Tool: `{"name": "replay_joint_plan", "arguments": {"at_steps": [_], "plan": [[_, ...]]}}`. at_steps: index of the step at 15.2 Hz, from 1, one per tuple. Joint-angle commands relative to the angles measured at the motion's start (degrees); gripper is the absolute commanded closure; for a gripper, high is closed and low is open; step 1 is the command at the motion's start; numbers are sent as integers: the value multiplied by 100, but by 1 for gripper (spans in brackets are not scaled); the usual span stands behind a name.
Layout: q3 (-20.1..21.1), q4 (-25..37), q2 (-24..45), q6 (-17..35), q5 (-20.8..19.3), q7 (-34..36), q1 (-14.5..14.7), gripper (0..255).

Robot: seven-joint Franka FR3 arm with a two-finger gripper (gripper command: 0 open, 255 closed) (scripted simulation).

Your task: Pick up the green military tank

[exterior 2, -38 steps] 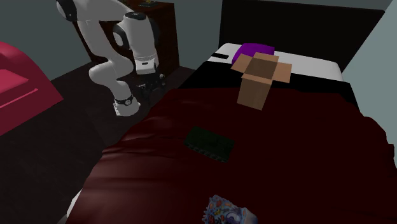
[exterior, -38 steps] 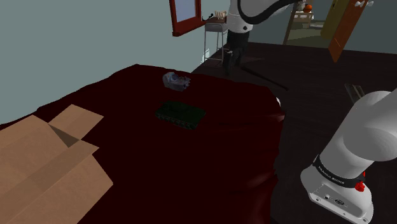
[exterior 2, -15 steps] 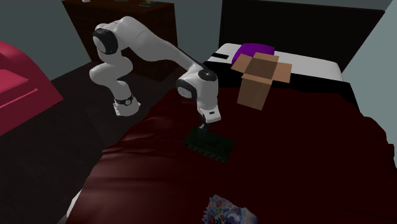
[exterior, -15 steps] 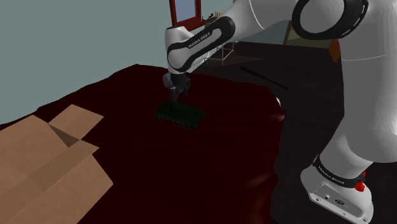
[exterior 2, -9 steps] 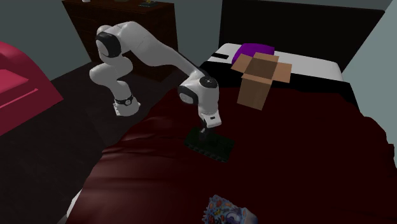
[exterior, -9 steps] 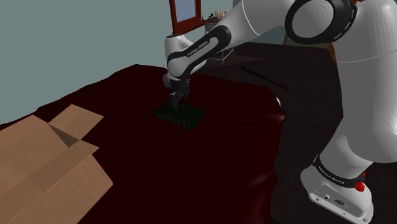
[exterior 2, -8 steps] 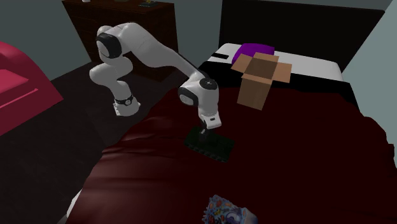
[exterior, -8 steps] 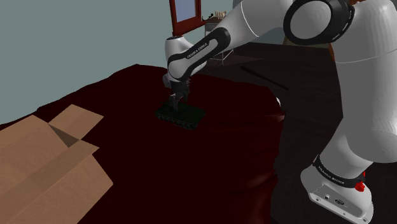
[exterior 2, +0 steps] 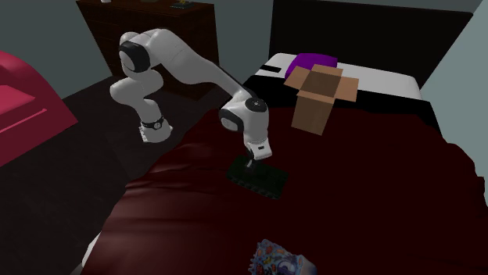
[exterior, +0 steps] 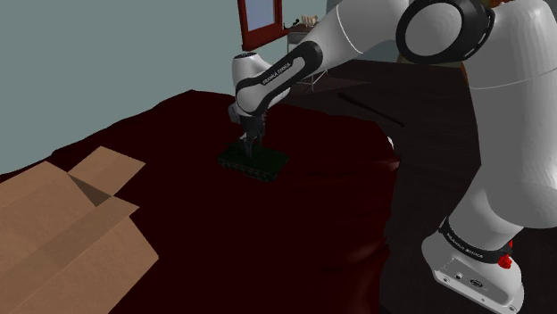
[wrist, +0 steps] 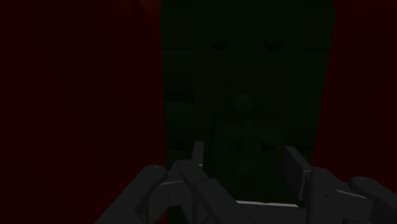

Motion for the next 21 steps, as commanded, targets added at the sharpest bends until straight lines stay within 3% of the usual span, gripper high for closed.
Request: {"name": "replay_joint_plan", "arguments": {"at_steps": [1,21], "plan": [[-2,-3,7,7,0,-1,-1,255],[49,415,-516,-930,86,-35,-30,255]]}}
